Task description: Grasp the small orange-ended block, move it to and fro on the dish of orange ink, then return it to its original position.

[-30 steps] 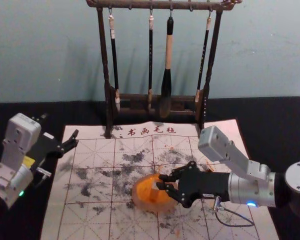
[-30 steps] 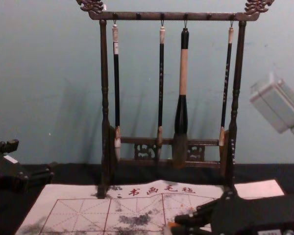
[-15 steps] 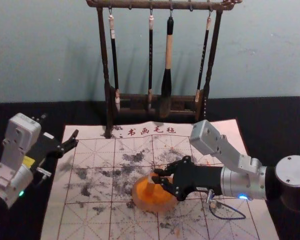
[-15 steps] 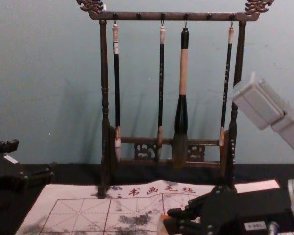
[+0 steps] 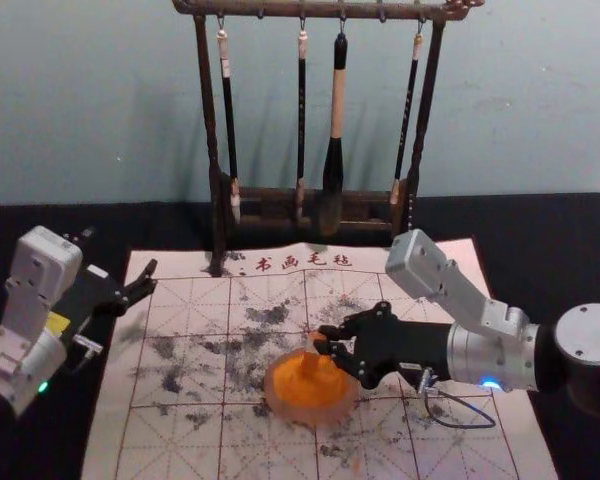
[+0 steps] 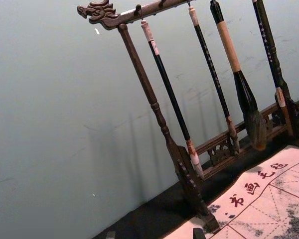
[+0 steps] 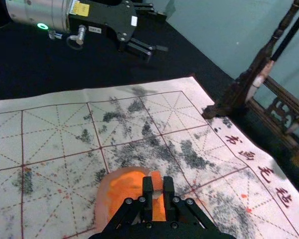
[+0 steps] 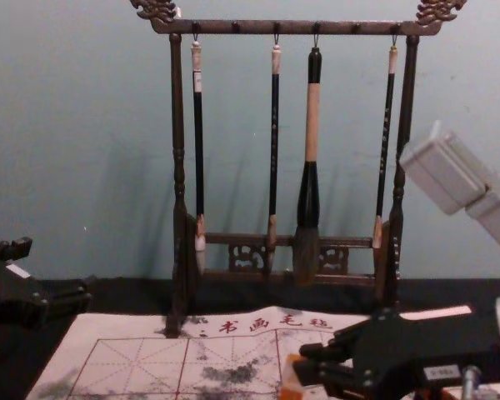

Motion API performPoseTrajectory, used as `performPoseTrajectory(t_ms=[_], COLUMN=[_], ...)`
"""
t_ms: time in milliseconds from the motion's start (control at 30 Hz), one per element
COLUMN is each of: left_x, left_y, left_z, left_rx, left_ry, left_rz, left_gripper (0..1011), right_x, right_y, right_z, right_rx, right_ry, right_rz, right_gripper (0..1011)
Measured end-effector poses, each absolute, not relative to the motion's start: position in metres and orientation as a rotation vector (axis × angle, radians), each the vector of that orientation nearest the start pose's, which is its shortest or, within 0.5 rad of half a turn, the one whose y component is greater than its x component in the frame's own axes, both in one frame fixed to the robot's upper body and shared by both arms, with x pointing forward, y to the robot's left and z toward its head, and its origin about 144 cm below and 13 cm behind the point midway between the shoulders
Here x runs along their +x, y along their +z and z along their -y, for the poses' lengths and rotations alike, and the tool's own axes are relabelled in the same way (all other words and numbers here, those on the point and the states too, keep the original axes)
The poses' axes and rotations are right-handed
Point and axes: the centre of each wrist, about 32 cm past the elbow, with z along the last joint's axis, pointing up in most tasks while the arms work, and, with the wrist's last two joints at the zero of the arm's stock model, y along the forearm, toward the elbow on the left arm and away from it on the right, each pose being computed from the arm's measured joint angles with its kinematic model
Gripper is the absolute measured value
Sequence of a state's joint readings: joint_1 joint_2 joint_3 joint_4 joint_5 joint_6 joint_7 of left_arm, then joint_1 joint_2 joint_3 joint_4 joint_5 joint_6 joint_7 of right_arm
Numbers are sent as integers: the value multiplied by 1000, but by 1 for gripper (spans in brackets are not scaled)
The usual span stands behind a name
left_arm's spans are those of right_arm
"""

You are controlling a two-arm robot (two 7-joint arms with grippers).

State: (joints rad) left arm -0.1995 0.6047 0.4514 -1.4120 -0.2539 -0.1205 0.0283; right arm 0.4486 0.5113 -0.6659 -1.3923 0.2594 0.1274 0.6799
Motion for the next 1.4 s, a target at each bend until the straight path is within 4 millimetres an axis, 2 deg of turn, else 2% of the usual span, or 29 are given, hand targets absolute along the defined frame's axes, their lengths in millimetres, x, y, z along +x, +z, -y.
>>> performPoseTrajectory(t_ms=[367, 833, 1100, 1400], left_x=[489, 489, 489, 489], left_y=[1140, 1140, 1140, 1140], left_z=[-310, -310, -310, -310], left_rx=[304, 304, 304, 304], left_ry=[1248, 1248, 1248, 1248], left_rz=[285, 285, 285, 285], left_gripper=[1001, 1001, 1001, 1001], right_x=[531, 515, 510, 514], right_y=[1186, 1187, 1185, 1182], right_z=[238, 246, 241, 232], right_rx=[-443, -433, -425, -421], right_ry=[-446, -408, -377, -360], right_rz=[102, 87, 79, 77], right_gripper=[104, 104, 104, 104])
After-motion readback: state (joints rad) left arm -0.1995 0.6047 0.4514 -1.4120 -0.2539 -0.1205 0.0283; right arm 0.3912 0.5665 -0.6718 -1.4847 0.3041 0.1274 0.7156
